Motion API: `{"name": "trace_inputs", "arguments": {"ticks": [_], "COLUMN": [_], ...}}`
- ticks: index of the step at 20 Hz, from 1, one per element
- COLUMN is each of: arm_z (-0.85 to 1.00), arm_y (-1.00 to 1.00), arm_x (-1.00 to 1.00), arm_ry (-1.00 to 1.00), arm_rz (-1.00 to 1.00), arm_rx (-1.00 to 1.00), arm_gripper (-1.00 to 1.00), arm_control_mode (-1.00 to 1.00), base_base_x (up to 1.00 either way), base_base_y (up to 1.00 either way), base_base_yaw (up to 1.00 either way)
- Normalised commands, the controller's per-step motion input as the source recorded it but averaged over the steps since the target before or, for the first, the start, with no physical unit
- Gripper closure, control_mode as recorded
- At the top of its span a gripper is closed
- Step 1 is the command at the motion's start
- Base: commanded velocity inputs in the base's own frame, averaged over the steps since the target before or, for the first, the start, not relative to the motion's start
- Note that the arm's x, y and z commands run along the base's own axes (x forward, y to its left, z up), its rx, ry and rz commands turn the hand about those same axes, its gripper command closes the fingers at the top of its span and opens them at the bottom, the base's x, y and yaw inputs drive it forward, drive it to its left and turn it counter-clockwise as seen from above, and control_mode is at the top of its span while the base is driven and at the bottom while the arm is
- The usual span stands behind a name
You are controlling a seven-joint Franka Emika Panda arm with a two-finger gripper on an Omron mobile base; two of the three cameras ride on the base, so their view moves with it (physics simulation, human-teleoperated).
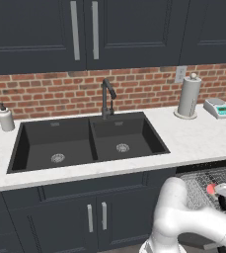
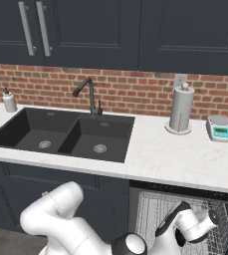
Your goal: Pick up the cup and bowl from the counter, place them in the dishwasher, and close the dishwasher door.
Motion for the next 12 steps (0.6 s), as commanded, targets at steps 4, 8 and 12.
{"name": "trace_inputs", "arguments": {"ticks": [4, 8, 12], "arm_z": [0.0, 0.07, 0.33], "arm_y": [0.0, 0.0, 0.0], "arm_x": [0.0, 0.0, 0.0], "arm_ry": [0.0, 0.01, 0.0], "arm_rz": [0.0, 0.0, 0.0], "arm_rx": [0.0, 0.0, 0.0], "arm_gripper": [-1.0, -1.0, -1.0], "arm_control_mode": [-1.0, -1.0, -1.0], "base_base_x": [0.0, 0.0, 0.0], "base_base_y": [0.0, 0.0, 0.0], "base_base_yaw": [0.0, 0.0, 0.0]}}
